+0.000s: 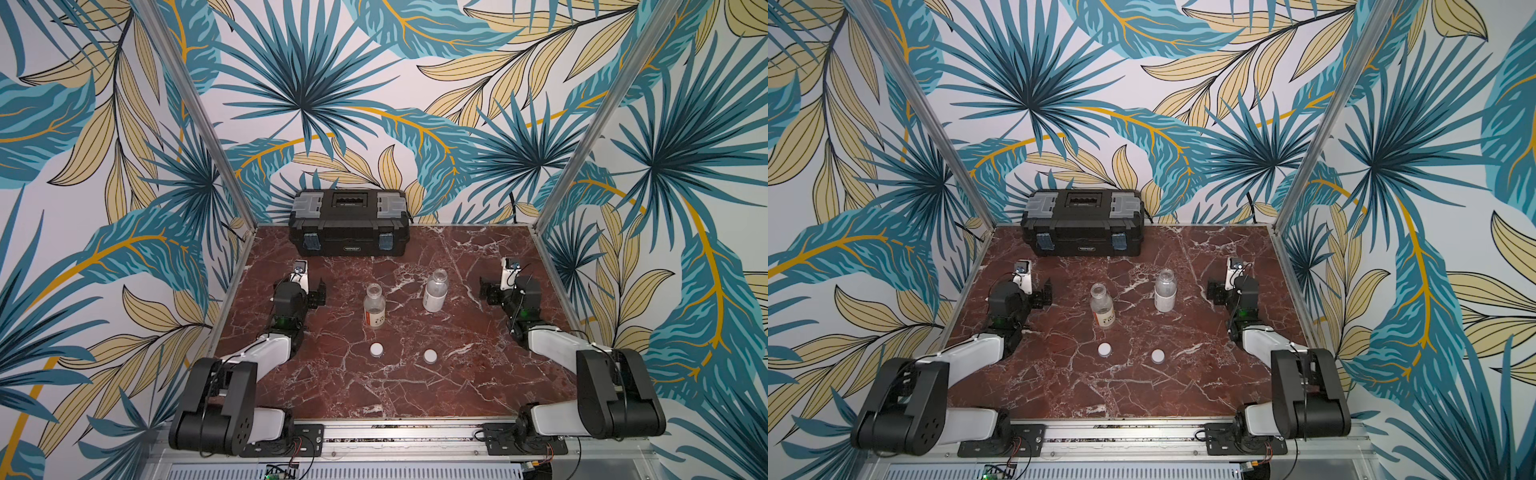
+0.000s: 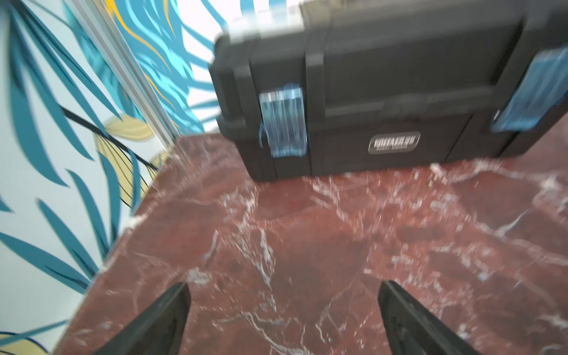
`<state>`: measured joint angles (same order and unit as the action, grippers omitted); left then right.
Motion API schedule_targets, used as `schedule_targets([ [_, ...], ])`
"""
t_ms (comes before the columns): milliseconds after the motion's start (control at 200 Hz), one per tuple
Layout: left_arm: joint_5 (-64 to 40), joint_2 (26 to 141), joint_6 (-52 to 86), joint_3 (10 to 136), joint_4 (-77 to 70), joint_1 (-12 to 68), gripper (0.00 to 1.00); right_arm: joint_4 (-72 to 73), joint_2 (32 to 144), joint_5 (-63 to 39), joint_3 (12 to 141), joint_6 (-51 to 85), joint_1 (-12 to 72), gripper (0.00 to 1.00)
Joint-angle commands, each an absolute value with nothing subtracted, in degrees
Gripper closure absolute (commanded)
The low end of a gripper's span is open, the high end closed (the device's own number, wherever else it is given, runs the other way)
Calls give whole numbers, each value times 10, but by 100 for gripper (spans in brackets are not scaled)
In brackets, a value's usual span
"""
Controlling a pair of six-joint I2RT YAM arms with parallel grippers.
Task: Screw on the bottle caps
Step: Pick up the plastic bottle at the center of the board.
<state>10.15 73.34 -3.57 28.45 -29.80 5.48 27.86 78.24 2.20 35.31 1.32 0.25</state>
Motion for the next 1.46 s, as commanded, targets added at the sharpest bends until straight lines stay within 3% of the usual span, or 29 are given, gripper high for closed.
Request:
schedule_targets([
  [0, 145, 667, -30, 347, -210, 62, 0, 133, 735, -15, 420, 26, 6, 5],
  [195, 112, 581, -24, 445, -77, 83, 0, -2, 707, -123, 523, 25, 32, 6],
  [421, 25, 601, -11, 525, 7, 157, 0, -82, 739, -106, 584, -35, 143, 5],
  [686, 5, 638, -59, 566, 47, 250, 0, -46, 823, -84, 611, -29, 202, 3],
  [1122, 13, 644, -75, 571, 48, 262, 0, -75, 891, -9, 637, -36, 224, 3],
  [1458, 9, 647, -76, 574, 51, 264, 0, -72, 914, -45, 622, -20, 224, 3],
])
